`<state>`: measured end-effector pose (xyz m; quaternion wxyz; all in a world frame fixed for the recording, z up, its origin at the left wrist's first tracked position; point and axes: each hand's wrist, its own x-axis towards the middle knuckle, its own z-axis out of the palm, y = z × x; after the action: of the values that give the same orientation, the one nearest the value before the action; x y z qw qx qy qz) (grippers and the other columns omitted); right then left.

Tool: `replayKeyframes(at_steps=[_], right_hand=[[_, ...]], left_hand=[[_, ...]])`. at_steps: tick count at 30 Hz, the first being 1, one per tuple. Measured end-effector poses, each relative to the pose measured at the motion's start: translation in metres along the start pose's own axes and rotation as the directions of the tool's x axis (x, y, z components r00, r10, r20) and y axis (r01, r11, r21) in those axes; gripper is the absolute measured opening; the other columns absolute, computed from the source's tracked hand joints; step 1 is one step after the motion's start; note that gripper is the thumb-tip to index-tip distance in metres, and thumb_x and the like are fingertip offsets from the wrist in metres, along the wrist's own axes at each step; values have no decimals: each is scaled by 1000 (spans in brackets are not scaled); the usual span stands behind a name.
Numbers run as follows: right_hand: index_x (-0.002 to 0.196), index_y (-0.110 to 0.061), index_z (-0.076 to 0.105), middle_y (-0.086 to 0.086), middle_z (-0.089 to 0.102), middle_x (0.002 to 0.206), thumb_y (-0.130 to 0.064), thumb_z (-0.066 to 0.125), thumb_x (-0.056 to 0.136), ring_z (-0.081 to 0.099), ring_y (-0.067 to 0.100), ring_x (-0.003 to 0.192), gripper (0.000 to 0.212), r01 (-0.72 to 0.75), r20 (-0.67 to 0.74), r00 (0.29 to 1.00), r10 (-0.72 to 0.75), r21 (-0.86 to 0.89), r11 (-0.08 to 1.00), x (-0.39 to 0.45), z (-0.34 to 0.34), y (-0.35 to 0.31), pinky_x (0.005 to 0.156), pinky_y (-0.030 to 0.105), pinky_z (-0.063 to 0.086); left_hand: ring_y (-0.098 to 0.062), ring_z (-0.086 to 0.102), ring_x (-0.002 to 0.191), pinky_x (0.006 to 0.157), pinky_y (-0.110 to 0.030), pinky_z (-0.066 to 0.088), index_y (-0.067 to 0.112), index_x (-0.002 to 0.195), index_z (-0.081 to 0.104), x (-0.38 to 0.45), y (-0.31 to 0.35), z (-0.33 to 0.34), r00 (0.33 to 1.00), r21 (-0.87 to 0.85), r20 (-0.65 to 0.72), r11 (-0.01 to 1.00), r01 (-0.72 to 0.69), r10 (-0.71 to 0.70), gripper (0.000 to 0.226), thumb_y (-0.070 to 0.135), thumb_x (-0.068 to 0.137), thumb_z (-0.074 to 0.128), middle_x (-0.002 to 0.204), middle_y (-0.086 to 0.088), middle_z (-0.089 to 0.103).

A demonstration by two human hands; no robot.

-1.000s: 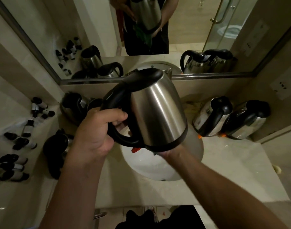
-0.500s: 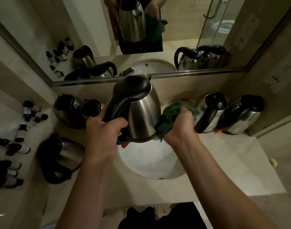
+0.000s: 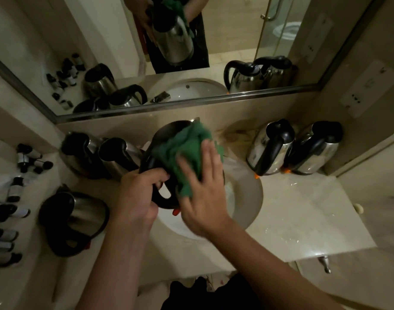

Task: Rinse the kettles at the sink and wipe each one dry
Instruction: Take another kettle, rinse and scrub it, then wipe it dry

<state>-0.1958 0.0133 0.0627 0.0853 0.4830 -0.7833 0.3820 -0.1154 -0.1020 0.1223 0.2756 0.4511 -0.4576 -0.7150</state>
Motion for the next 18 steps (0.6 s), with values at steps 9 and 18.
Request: replayKeyframes(at_steps=[9,18], right_hand=[[161,-29,27,3,19,170,-40,35,106,22,21,157,57,-236,98,971,217,280,931,-69,-34,75,126,31,24],[120,-12,68,0,77,107,-31,36,111,72,17,100,38,-640,201,556,807,722,262,-51,-128,144,85,28,54]], left_hand=[[-19,47,59,63,-33,39,7,61,52,-12,-18,28,993,196,117,981,-9,-14,15,7,55,67,60,-5,41],[-21,58,50,42,-27,42,23,120,72,-49,-65,135,869,308,489,946,-99,-69,68,-14,64,60,67,-10,66]])
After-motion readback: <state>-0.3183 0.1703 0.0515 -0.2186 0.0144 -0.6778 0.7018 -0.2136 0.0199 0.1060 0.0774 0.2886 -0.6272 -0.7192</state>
